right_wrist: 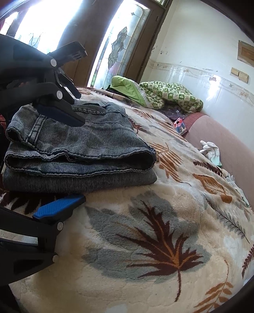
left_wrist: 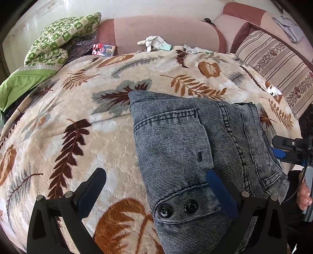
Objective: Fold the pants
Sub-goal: 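Close both grippers on the sides of the grey jeans bundle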
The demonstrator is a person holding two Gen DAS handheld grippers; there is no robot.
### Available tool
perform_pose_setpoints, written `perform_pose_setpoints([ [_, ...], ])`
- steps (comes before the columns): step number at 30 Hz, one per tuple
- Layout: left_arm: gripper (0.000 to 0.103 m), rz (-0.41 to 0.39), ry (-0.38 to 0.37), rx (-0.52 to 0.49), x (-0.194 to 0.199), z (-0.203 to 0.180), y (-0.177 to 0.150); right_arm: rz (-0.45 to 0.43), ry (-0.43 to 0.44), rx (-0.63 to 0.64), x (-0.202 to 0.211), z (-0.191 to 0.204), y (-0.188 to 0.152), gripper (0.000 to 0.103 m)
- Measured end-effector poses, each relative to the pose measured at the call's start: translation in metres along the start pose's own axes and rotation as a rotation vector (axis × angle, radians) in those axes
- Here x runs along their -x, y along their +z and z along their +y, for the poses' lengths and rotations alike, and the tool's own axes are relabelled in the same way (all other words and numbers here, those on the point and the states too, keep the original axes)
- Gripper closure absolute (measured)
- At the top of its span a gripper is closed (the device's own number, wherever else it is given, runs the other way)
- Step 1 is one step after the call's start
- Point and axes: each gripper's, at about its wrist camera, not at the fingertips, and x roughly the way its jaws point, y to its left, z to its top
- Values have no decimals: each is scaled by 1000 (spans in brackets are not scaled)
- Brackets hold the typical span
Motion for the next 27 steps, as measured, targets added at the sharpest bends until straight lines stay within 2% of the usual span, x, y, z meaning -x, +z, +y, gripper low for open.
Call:
perform_pose_setpoints([
  [9, 0, 25, -89, -23, -20, -14, 5, 42, 32, 36, -17, 8, 6, 25],
  [15, 0, 62, -264, 60, -37, -1, 10, 94, 65, 66, -36, 15, 16, 25],
  [19, 0, 62, -289, 24, -44, -8, 11, 130, 31, 150, -51, 27, 18, 27],
  [22, 1, 73, -299, -1, -47, -11, 14, 138, 16, 168, -55, 26, 19, 35],
  [24, 4, 72, -306, -16, -48, -11, 15, 140, 12, 154, -55, 22, 21, 49],
  [27, 9, 65, -309, -34, -46, -10, 15, 137, 9, 128, -54, 14, 22, 61],
])
